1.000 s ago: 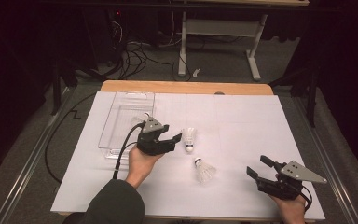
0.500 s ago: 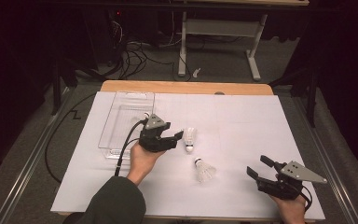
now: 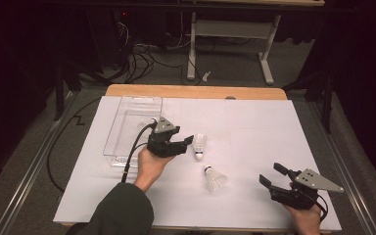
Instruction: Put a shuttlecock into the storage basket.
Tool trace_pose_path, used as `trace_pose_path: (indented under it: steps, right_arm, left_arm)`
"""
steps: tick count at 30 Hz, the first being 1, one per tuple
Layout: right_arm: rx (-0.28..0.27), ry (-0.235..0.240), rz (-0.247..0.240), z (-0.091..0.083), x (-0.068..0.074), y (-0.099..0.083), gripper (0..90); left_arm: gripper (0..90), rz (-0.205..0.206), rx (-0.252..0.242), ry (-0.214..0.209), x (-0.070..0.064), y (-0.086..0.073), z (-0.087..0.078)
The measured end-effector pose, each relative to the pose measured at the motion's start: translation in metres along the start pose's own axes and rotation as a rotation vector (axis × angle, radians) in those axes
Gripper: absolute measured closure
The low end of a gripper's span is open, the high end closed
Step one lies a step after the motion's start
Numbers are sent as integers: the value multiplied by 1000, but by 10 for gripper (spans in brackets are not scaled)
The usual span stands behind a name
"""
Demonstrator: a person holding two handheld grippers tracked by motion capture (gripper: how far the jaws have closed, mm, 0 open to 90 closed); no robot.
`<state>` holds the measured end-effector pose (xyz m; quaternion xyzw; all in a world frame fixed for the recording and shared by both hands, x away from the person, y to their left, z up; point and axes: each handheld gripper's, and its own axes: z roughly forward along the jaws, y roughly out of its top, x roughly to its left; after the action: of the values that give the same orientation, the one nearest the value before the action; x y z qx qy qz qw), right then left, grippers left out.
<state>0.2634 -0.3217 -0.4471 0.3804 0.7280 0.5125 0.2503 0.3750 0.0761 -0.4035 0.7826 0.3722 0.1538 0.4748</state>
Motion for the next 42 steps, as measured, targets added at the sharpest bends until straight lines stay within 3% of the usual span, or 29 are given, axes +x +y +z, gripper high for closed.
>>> trace_pose_path:
  steps: [42]
  right_arm:
    - [2, 5, 0, 0, 0, 0, 299]
  left_arm:
    - [377, 32, 35, -6, 2, 16, 20]
